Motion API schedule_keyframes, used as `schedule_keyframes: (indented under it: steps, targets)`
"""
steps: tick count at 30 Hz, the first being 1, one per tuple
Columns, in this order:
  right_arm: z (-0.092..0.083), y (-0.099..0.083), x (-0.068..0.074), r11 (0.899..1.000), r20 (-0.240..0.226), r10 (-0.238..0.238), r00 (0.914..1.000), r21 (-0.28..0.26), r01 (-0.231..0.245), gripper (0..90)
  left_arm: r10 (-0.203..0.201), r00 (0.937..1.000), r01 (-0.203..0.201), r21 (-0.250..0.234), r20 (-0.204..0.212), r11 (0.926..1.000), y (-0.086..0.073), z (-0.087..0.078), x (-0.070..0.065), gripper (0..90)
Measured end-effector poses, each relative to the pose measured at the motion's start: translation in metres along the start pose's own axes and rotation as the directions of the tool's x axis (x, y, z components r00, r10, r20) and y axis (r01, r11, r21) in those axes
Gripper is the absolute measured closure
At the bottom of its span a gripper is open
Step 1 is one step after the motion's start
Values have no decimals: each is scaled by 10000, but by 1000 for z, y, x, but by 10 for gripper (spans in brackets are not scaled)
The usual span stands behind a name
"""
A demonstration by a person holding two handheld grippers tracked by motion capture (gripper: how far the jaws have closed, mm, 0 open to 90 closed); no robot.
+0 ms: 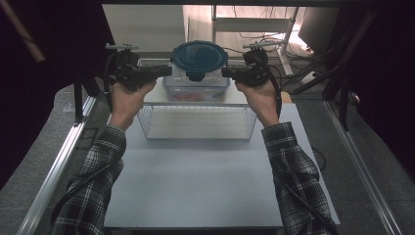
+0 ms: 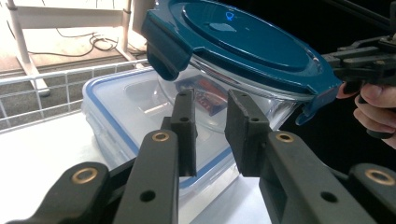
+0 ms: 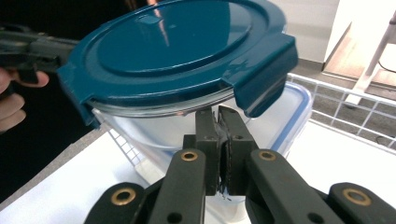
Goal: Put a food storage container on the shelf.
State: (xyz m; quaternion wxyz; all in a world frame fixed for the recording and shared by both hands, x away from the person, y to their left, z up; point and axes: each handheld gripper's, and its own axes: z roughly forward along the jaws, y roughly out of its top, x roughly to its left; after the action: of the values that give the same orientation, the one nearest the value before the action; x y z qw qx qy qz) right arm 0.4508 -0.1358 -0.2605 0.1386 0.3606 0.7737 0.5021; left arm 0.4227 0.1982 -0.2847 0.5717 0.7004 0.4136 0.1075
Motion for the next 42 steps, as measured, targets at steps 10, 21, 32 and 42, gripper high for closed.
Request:
schedule_keyframes:
  steps: [10,21,32,42]
  targets:
    - [5,1,-6,9998,73,194,9998,-47,-194,838,117,9996,-118,-23,-258,9999,1,3,-5,719]
    - [-4,-33,12,9991,-447,-417,9981,-110,413,467,629,9980,-624,532,-79,9966,-37,-4,-15,321]
    - [-10,-74,30,9910,-626,-1328,9892,105,1337,173,1413,9899,-1397,1059,-74,9845,-85,-8,-34,133]
    - [-12,-107,35,9889,-977,-1419,9851,309,1455,72,1534,9882,-1522,1403,24,9783,-121,-10,-41,89]
